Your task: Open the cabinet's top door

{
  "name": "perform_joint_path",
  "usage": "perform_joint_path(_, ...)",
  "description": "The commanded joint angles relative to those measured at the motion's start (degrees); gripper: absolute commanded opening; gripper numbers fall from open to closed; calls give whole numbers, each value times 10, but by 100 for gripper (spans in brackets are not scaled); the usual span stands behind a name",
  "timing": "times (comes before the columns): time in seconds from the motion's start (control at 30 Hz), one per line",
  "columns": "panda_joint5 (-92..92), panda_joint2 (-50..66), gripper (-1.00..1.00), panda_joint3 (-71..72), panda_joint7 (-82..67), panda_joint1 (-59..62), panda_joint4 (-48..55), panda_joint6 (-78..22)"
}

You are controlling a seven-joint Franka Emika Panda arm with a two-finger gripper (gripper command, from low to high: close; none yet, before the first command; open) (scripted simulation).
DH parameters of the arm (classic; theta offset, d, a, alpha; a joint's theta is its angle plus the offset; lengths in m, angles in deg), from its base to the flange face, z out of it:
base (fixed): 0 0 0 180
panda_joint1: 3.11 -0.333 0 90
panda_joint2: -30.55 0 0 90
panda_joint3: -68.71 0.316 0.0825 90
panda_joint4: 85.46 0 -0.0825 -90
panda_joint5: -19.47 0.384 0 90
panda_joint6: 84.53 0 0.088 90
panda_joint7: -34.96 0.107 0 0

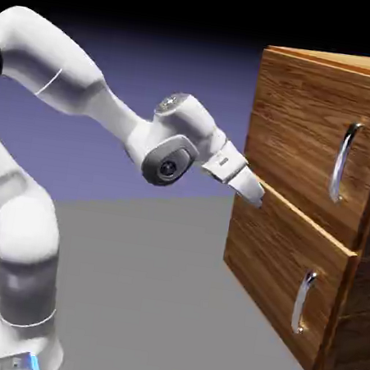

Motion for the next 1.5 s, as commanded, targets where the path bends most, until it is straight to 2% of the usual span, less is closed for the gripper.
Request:
perform_joint_path(0.0, -25, -5, 0, -11, 17, -9, 5, -1)
perform_joint_path(1.47, -1121, -207, 0, -478, 754, -415, 212, -50)
